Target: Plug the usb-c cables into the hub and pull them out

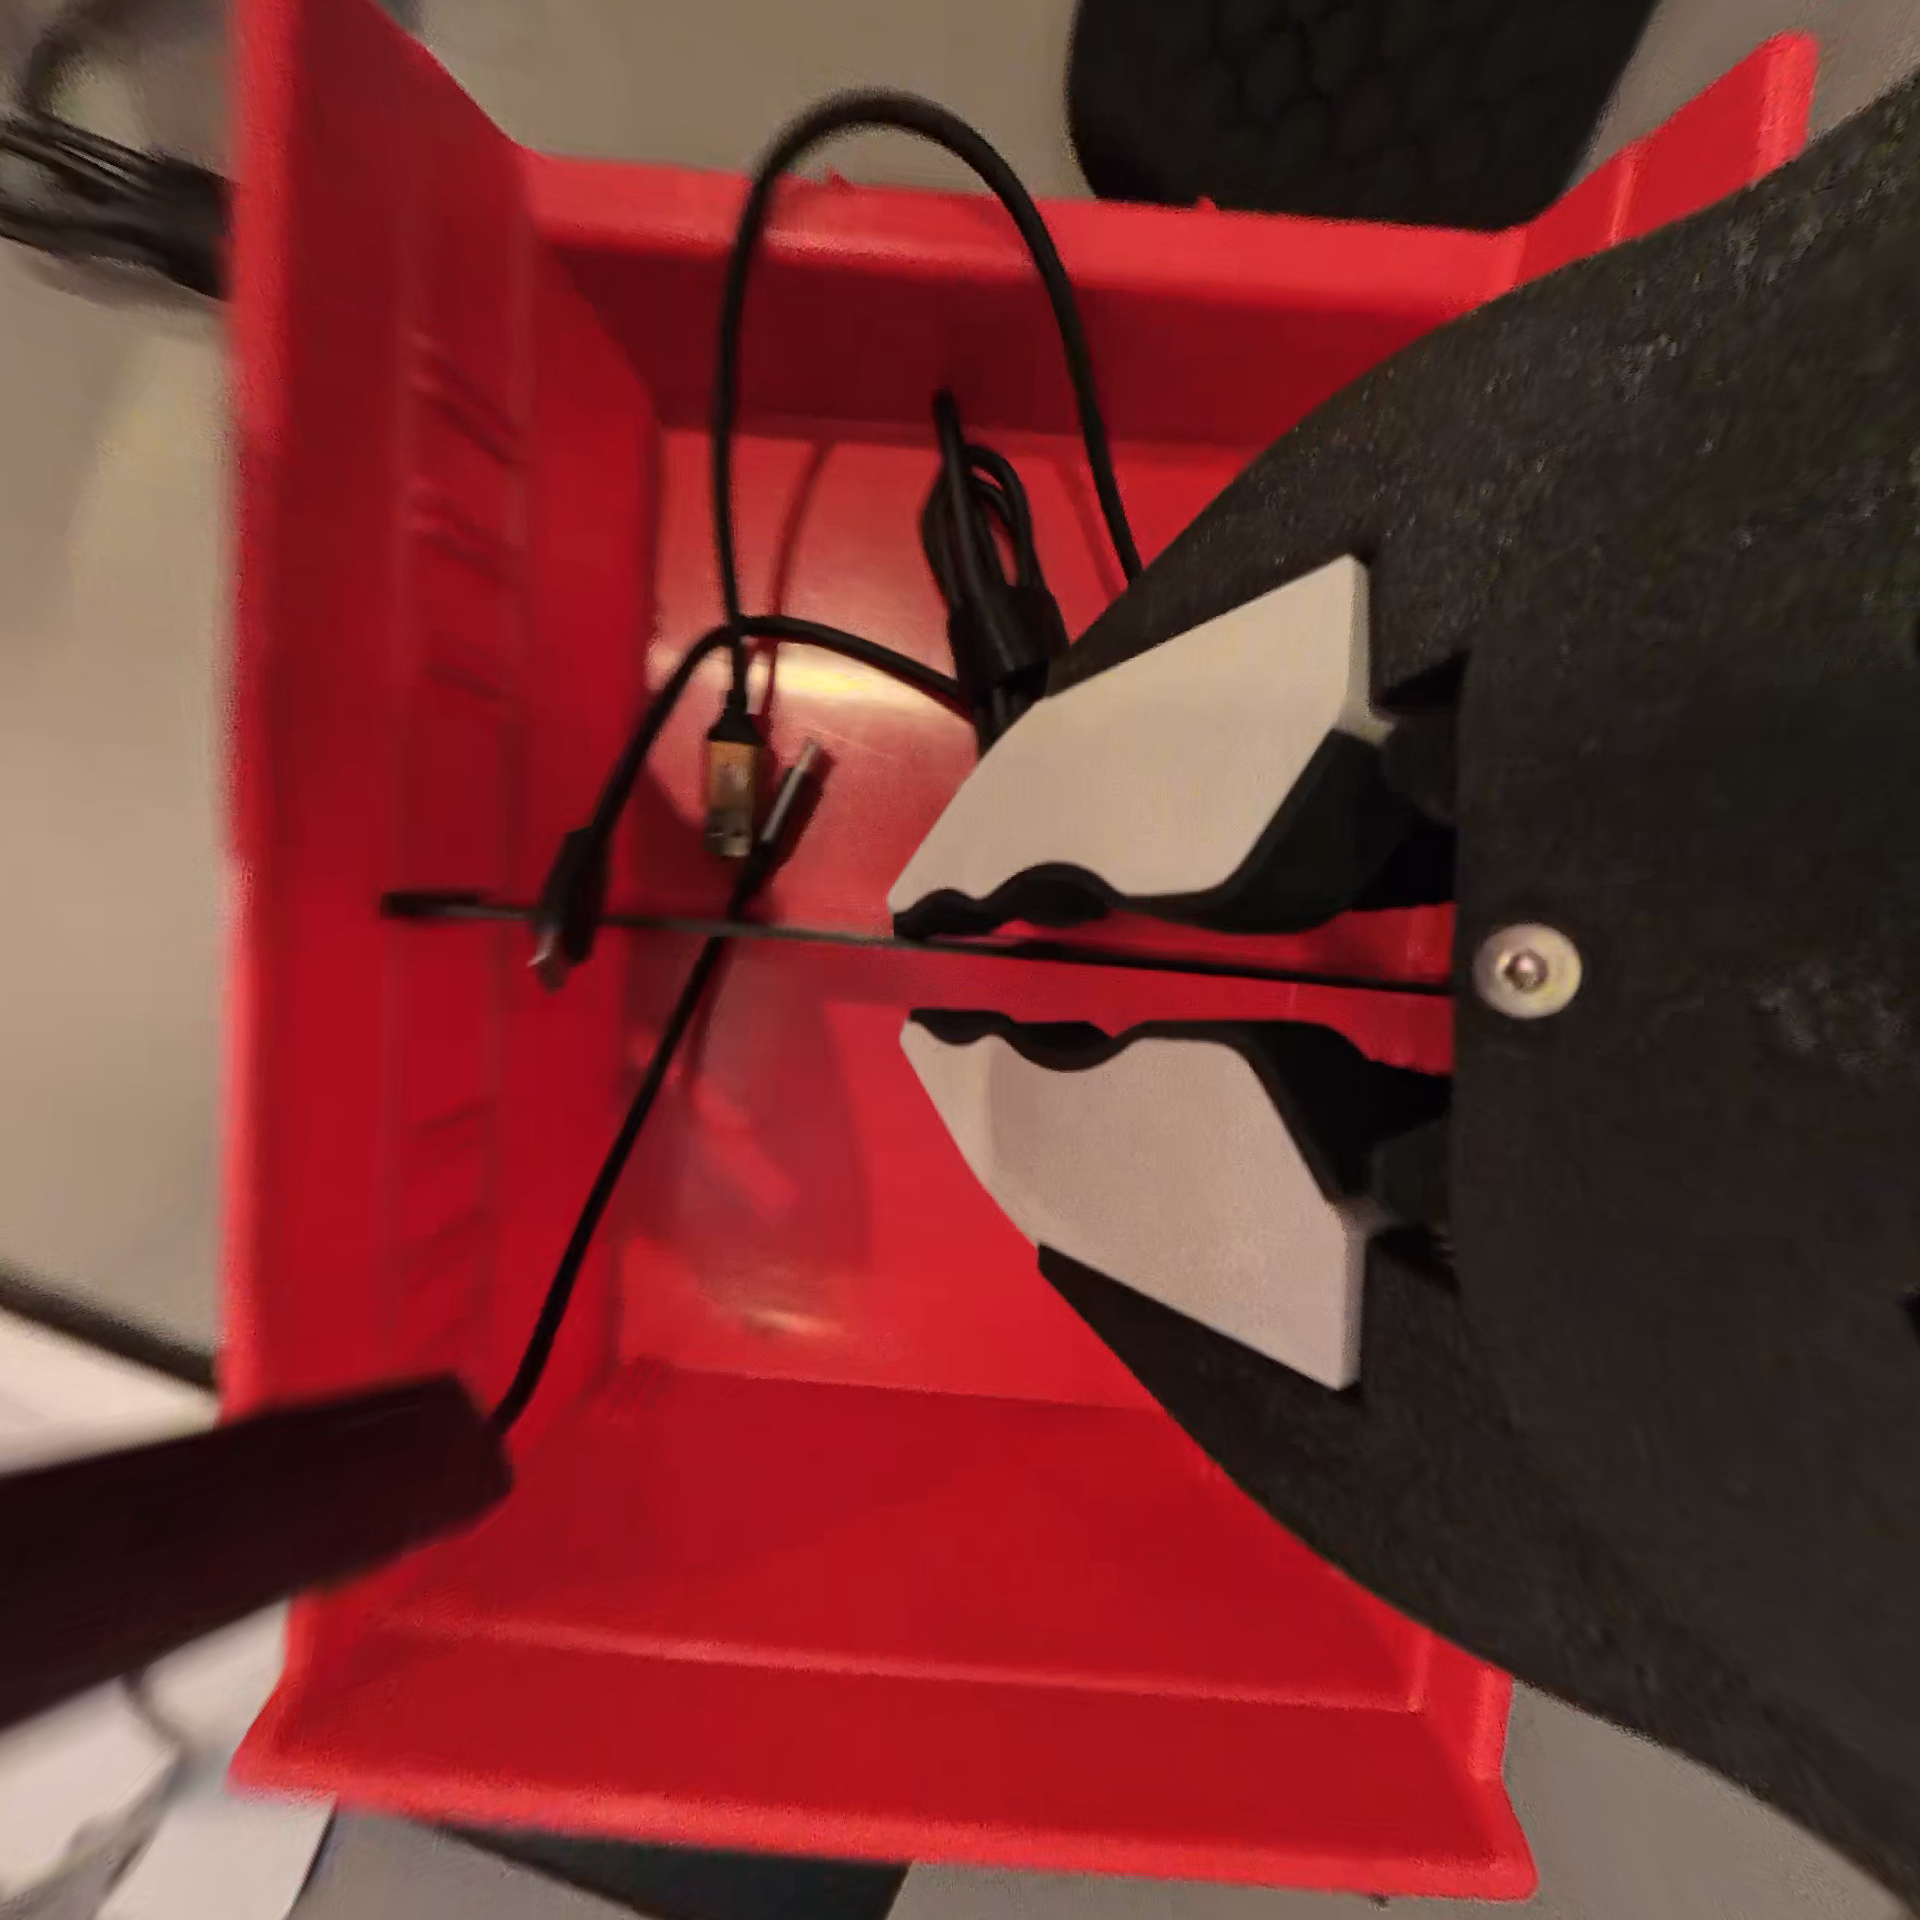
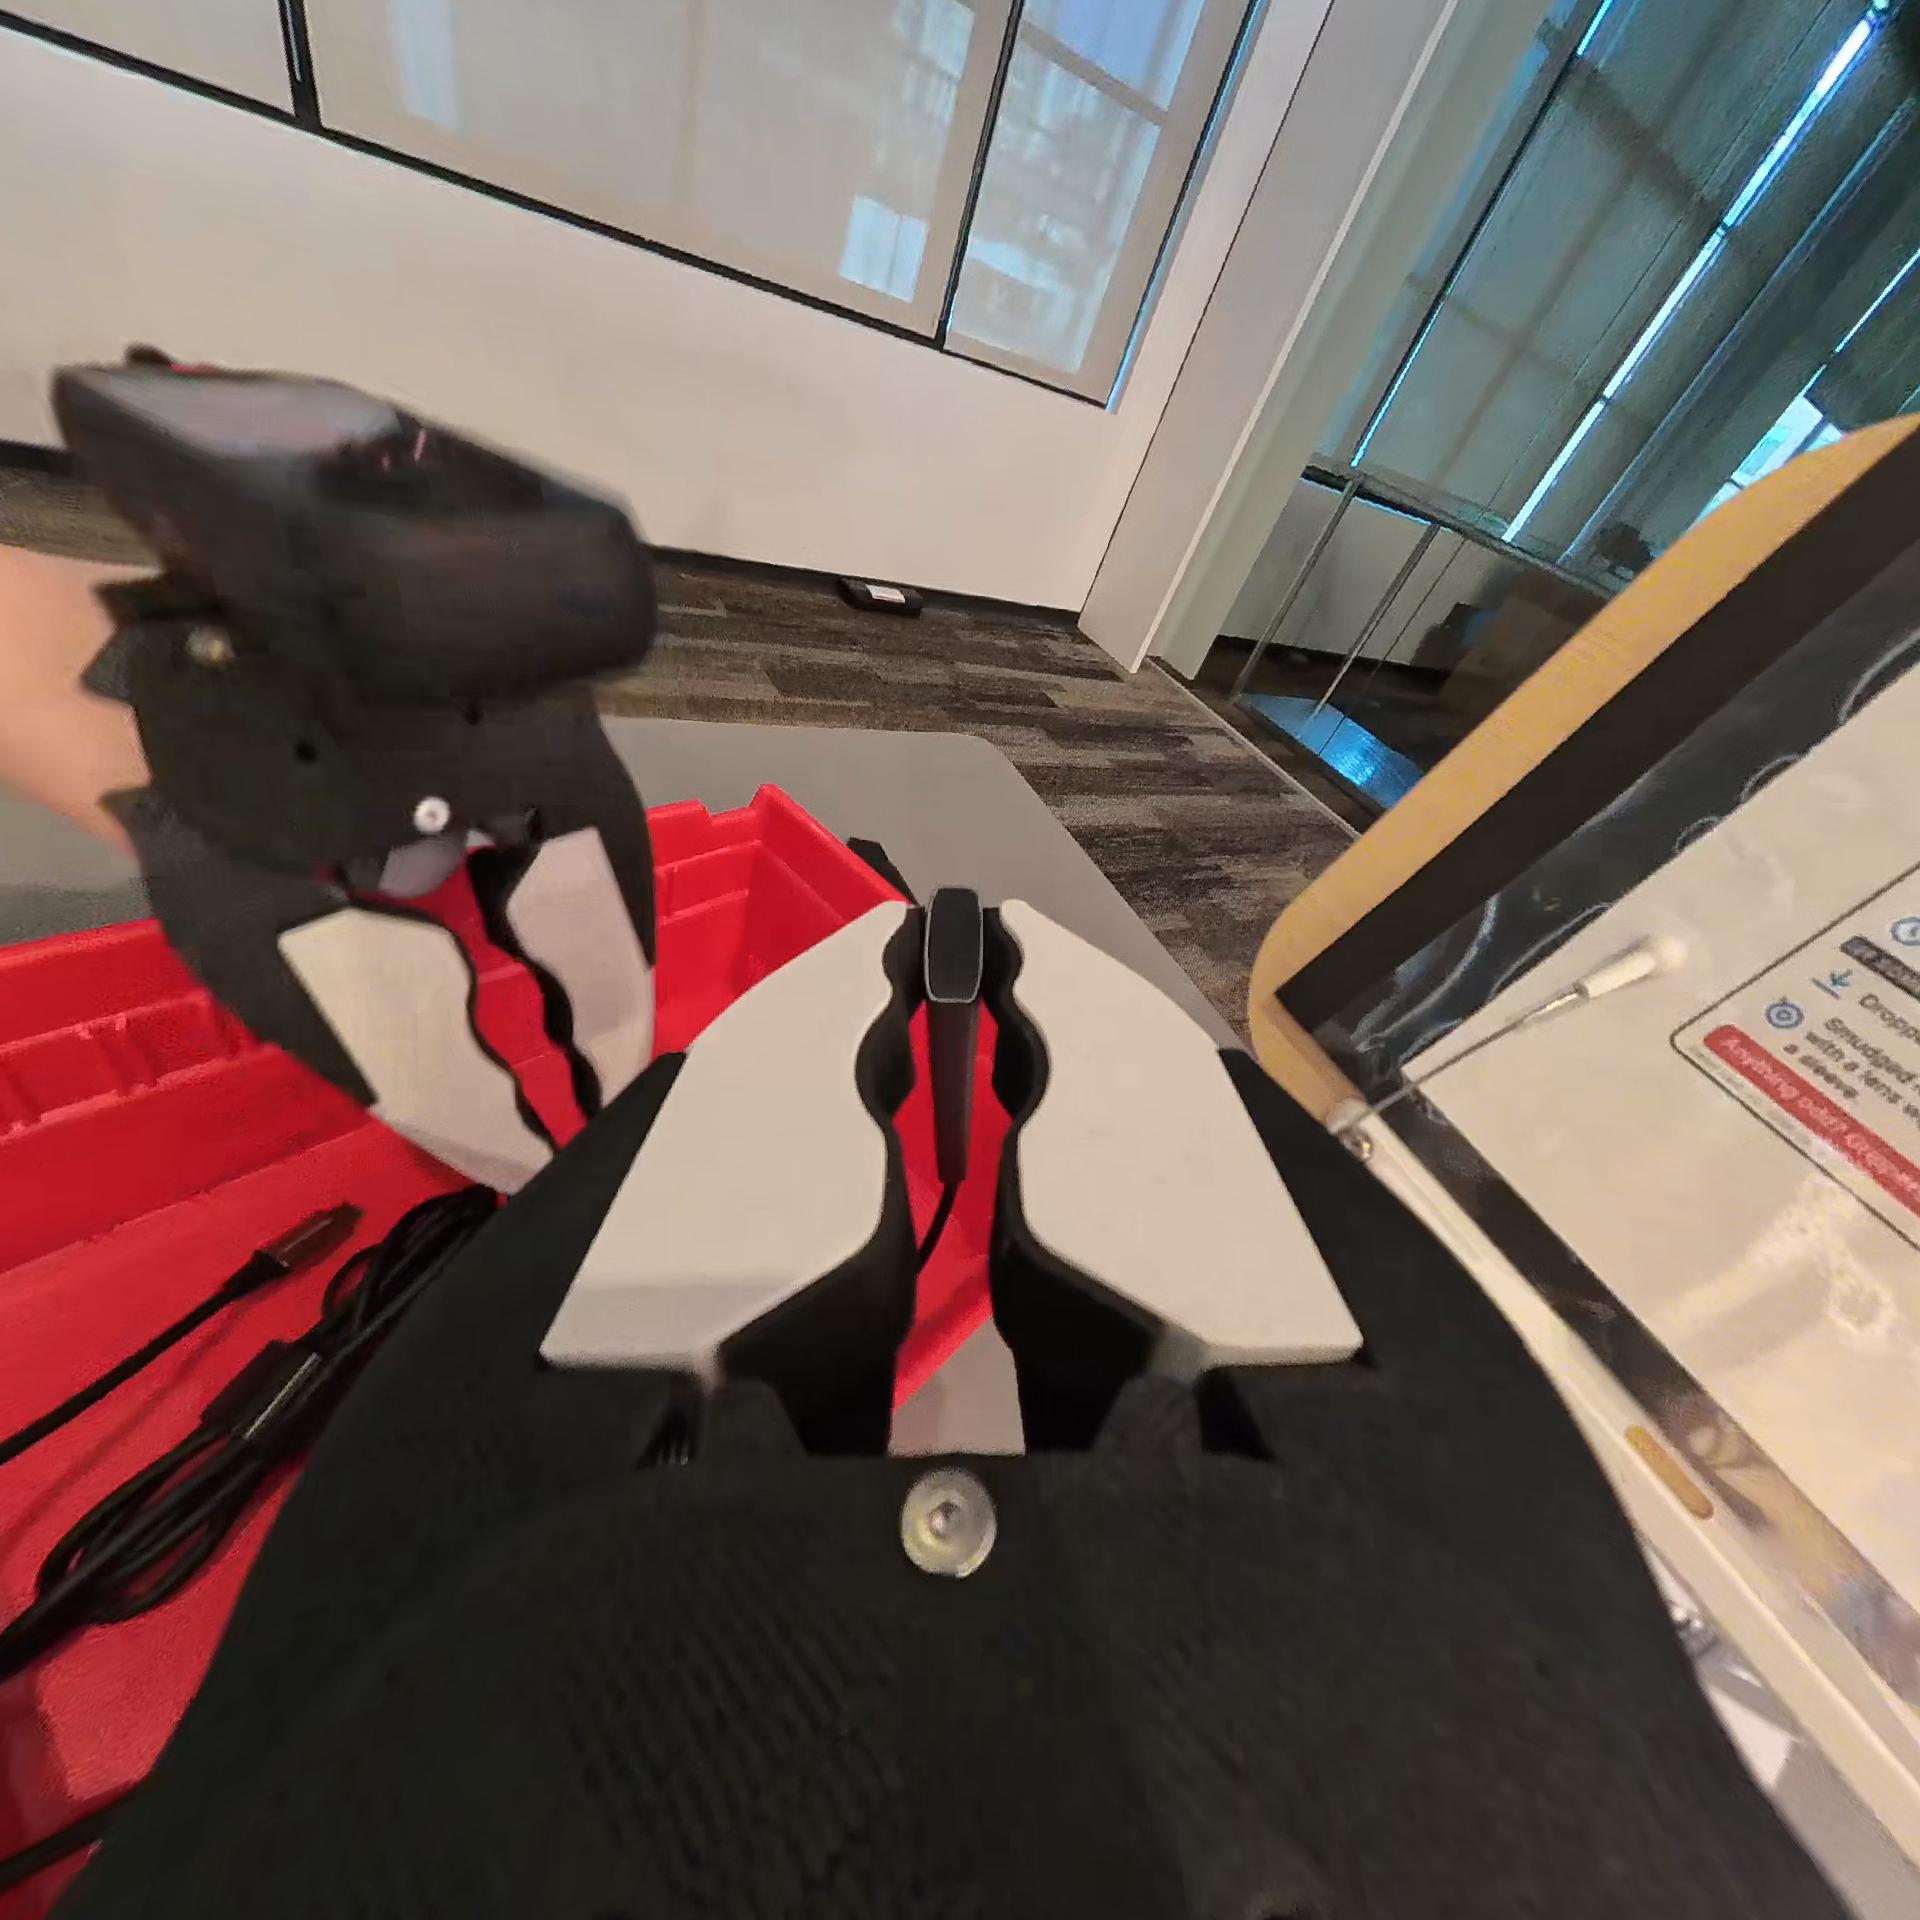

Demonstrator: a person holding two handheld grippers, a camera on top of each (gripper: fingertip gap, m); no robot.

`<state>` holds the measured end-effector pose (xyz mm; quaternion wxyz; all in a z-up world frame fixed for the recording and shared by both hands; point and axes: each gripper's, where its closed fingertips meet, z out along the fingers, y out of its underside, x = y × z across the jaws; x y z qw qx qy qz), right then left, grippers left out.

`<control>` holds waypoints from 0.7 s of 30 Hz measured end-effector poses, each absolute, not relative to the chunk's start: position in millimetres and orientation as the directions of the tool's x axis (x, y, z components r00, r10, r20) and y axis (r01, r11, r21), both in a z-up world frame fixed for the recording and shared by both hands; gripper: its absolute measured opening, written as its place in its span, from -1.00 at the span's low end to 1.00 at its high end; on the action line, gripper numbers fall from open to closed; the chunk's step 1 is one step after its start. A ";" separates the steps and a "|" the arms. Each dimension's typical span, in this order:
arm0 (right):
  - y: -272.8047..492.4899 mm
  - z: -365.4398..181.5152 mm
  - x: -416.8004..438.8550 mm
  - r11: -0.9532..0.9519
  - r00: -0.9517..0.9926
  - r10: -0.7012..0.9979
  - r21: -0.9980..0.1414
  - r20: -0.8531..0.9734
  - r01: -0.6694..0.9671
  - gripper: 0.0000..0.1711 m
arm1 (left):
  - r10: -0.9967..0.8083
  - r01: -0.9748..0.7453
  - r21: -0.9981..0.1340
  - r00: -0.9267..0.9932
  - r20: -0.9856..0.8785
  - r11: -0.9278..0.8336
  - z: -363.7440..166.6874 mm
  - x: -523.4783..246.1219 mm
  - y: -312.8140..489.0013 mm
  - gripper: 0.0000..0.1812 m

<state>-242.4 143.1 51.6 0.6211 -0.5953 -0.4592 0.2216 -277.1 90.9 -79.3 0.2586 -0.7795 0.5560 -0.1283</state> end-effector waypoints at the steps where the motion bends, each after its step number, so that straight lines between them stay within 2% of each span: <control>1: 141.5 51.9 -240.8 0.187 0.479 0.827 -0.948 0.293 0.257 -0.87 | -0.924 -0.758 -0.593 0.378 -0.059 -0.272 -70.3 -275.7 94.6 -0.79; 4: 135.6 54.8 -240.4 0.171 0.447 0.860 -0.965 0.244 0.199 -0.87 | -0.886 -0.692 -0.649 0.460 -0.059 -0.316 -55.5 -278.8 114.1 -0.71; 11: 123.7 52.6 -242.5 0.198 0.361 0.906 -0.976 0.219 0.096 -0.87 | -0.808 -0.689 -0.634 0.565 -0.167 -0.351 -57.6 -266.8 159.1 -0.42; 17: 115.3 56.3 -227.6 0.216 0.338 0.918 -0.976 0.206 0.008 -0.87 | -0.831 -0.704 -0.627 0.534 -0.159 -0.333 -69.9 -251.9 169.0 -0.46; 21: 117.1 60.1 -213.0 0.172 0.341 0.931 -0.981 0.132 -0.090 -0.87 | -0.849 -0.755 -0.573 0.496 -0.183 -0.318 -83.7 -249.5 169.5 -0.65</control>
